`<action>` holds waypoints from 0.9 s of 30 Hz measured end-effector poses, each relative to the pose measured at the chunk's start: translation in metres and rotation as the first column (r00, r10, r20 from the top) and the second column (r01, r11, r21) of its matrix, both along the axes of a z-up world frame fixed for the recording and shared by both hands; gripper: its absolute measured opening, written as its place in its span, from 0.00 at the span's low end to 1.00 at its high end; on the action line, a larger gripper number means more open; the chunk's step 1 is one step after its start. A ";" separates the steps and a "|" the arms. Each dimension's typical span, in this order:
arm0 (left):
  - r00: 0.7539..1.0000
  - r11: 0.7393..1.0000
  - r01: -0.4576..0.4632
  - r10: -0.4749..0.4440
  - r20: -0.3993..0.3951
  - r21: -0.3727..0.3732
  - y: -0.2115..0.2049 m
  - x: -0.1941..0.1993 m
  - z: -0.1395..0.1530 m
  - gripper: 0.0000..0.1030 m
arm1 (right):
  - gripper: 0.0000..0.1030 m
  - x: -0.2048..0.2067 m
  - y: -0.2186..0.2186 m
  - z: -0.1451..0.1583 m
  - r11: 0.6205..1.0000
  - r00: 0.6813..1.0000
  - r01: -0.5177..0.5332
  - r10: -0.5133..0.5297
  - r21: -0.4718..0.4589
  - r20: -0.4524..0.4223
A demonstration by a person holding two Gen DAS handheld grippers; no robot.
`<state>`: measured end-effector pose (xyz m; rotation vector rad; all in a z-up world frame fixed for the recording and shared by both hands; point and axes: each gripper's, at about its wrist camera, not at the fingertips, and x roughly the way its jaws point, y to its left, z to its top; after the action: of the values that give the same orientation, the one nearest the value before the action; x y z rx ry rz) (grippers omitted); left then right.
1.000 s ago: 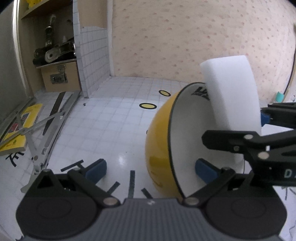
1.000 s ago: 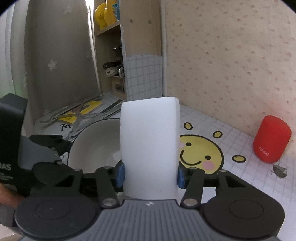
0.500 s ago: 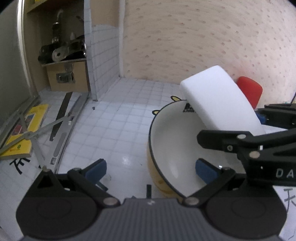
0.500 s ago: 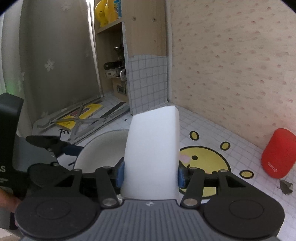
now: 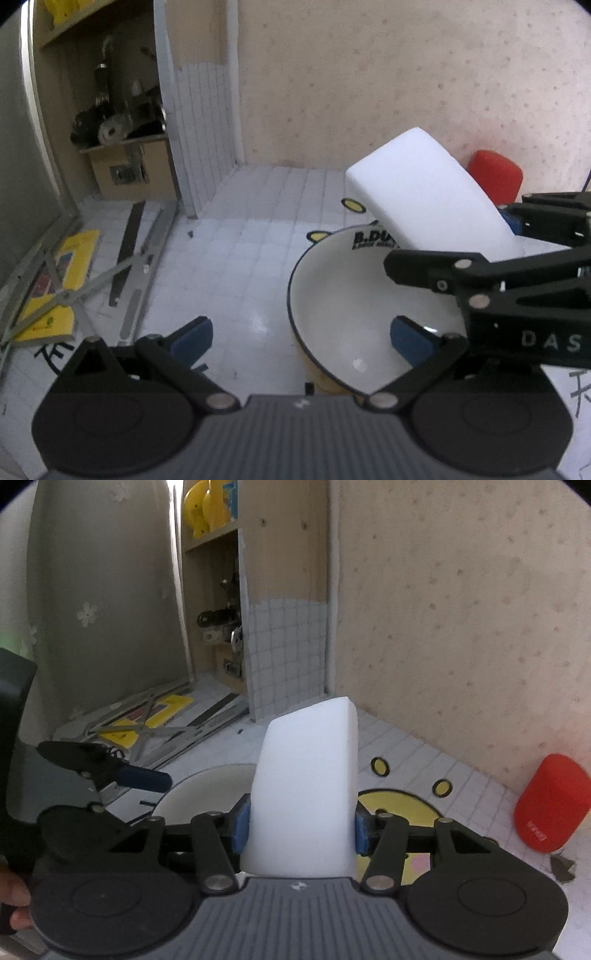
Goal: Clean bowl
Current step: 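Tilt the bowl upright with the left gripper, pulling the sponge out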
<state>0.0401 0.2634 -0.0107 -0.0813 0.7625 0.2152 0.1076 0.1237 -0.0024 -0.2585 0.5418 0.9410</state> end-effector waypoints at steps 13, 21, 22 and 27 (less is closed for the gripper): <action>0.995 0.995 0.068 -0.073 0.072 0.070 -0.012 -0.046 0.025 1.00 | 0.49 -0.010 -0.047 0.002 0.994 0.992 0.104 -0.103 -0.015 0.069; 0.996 0.989 0.050 -0.060 0.069 0.138 -0.026 -0.065 0.025 1.00 | 0.49 -0.014 -0.060 -0.009 0.992 0.991 0.124 -0.123 -0.036 0.048; 0.996 0.987 0.042 -0.053 0.072 0.154 -0.028 -0.067 0.024 1.00 | 0.49 -0.014 -0.060 -0.010 0.992 0.991 0.124 -0.122 -0.038 0.046; 0.995 0.988 0.088 -0.092 0.028 0.124 -0.032 -0.067 0.012 1.00 | 0.49 -0.019 -0.058 -0.017 0.992 0.993 0.111 -0.109 -0.054 0.037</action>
<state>-0.0271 0.2311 0.0010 0.0655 0.7167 0.1734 0.0887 0.0654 -0.0196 -0.2914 0.5457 0.8139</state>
